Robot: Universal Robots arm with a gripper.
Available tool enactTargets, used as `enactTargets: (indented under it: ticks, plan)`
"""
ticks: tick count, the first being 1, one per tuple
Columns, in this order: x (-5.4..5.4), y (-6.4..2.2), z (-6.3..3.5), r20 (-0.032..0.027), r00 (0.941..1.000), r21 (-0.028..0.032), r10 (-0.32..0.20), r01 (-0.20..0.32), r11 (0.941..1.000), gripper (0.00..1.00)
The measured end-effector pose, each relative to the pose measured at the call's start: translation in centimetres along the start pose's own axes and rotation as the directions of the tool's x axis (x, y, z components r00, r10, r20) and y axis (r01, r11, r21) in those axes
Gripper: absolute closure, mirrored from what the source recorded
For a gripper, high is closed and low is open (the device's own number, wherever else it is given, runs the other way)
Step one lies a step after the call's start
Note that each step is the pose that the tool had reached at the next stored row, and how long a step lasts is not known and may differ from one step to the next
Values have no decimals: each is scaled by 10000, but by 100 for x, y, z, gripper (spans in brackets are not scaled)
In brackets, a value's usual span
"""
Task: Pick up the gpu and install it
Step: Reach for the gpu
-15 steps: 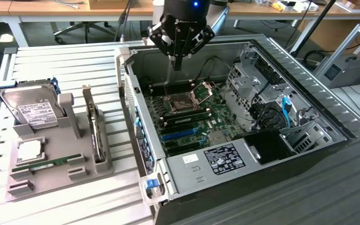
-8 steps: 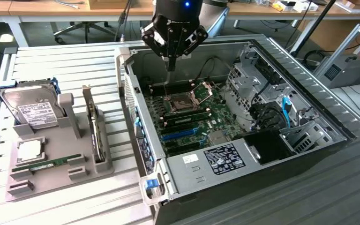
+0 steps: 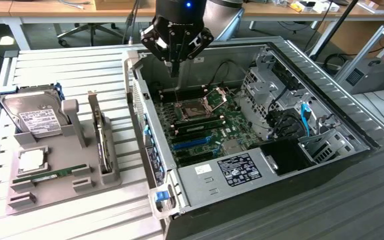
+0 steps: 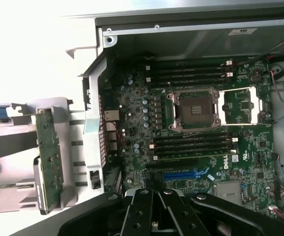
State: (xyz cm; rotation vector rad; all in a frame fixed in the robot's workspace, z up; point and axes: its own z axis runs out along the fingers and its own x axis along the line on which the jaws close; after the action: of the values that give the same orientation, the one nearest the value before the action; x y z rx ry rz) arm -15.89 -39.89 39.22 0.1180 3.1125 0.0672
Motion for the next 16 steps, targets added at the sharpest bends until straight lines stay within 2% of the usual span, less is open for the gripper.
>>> enactTargets:
  ticks: [16]
  plan:
    - [473,-36,3,0,10000,7,1,-1,10000,89]
